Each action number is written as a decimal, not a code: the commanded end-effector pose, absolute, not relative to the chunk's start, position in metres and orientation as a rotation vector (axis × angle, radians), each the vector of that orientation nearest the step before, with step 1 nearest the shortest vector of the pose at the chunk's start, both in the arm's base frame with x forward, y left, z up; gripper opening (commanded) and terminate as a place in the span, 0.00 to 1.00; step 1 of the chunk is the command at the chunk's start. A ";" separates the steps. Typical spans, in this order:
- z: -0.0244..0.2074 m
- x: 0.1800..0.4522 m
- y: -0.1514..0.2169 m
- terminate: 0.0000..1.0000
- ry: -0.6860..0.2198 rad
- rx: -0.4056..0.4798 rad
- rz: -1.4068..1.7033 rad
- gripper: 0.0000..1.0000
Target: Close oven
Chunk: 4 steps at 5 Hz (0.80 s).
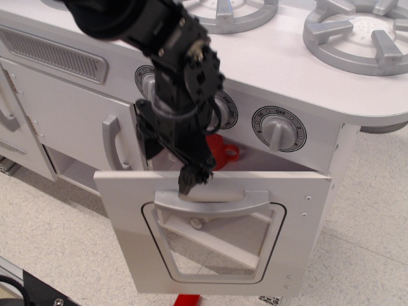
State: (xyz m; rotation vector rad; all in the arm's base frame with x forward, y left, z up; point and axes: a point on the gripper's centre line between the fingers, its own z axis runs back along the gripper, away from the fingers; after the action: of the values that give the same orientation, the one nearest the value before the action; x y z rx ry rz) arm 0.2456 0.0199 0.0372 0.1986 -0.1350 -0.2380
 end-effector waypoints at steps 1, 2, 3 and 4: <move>0.054 0.228 0.010 0.00 -0.178 0.152 -0.215 1.00; 0.032 0.208 0.001 0.00 -0.131 0.164 -0.193 1.00; 0.013 0.199 -0.002 0.00 -0.129 0.164 -0.189 1.00; -0.003 0.205 0.003 0.00 -0.128 0.176 -0.128 1.00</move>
State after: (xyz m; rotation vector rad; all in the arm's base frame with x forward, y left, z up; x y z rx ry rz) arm 0.2026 -0.0007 -0.0111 0.1768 -0.0985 -0.1238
